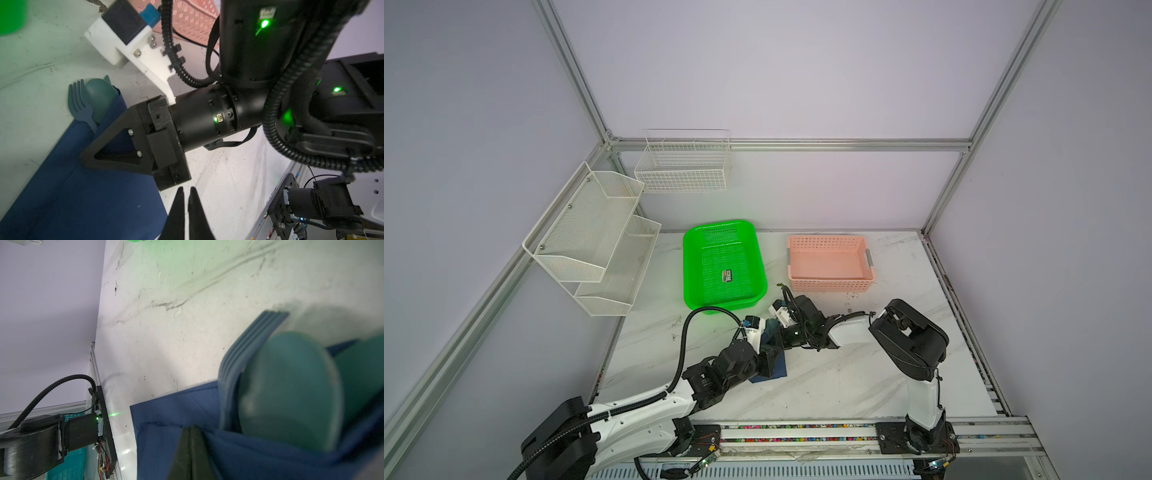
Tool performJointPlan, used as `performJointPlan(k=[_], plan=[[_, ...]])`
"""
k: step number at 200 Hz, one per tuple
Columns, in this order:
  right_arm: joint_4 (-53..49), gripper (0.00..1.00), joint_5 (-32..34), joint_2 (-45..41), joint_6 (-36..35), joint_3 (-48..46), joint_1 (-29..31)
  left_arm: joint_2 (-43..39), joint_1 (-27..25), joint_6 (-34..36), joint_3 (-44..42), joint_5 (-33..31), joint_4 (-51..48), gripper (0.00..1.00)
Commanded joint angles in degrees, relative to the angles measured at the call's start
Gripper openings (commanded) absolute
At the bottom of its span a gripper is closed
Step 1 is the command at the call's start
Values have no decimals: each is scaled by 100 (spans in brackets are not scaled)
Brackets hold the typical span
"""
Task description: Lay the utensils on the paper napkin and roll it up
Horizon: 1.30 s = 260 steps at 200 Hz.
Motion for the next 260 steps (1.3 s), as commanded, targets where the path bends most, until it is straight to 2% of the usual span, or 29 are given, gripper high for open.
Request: performJointPlan(k=[1, 46, 90, 124, 181, 260], plan=[[-470, 0, 321, 323, 2, -203, -45, 58, 16, 36, -301, 57, 823, 8], [-483, 0, 339, 420, 59, -153, -70, 515, 22, -124, -458, -13, 953, 0], [-488, 0, 302, 475, 91, -141, -90, 1090, 23, -122, -509, 367, 1534, 0], [-497, 0, 303, 421, 108, -172, -97, 1199, 30, -176, -667, 166, 1886, 0], [-510, 0, 277, 396, 133, -159, -97, 1714, 50, 8, -445, 282, 2240, 0], [-662, 0, 267, 320, 93, -91, -97, 2876, 279, -362, -321, 531, 1954, 0]])
